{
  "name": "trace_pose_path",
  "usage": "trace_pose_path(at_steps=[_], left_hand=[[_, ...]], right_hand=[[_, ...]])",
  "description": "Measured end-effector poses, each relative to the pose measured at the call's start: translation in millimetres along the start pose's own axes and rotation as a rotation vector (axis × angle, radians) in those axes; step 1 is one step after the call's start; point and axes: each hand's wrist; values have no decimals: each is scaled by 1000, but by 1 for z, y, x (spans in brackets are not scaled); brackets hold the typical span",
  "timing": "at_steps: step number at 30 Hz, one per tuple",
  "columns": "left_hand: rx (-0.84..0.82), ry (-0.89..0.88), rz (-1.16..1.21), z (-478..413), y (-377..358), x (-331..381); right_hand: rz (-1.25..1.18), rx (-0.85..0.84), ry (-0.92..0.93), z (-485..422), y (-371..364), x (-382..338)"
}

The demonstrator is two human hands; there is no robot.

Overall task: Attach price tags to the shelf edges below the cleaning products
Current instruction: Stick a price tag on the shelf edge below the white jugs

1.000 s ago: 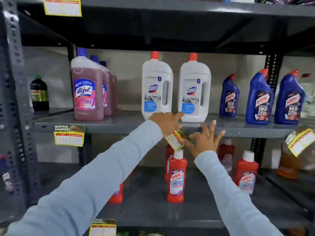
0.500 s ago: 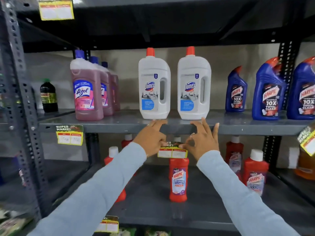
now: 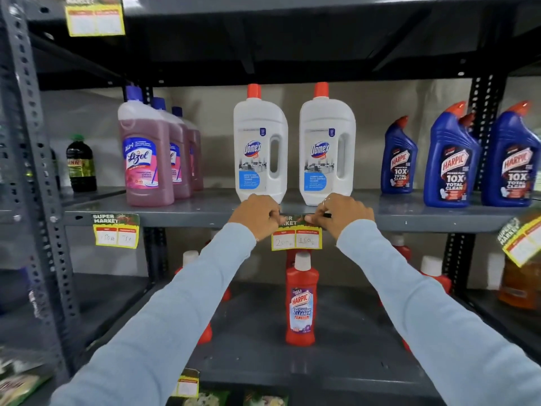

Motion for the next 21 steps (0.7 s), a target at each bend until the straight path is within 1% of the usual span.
trace_pose_path(at_steps=[4, 7, 12, 16, 20, 21], left_hand=[[45, 52, -32, -4, -2, 7], [53, 96, 28, -5, -4, 9], [106, 55, 108, -7, -9, -3], [143, 58, 174, -8, -10, -10], [166, 57, 191, -12, -6, -13], [136, 40, 185, -7, -15, 5]], right_hand=[[109, 14, -18, -7, 0, -1], [220, 21, -30, -11, 0, 0], [359, 26, -83, -23, -6, -9], [320, 39, -122, -30, -8, -13], [270, 33, -120, -38, -4, -19], [235, -1, -130, -26, 5, -1]])
Point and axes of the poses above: each hand's wrist, its own z-axis away from the middle knuckle, its own y-axis out of the back of the hand, x = y × z, and after that the axes turned 9 degrees about y, right-handed
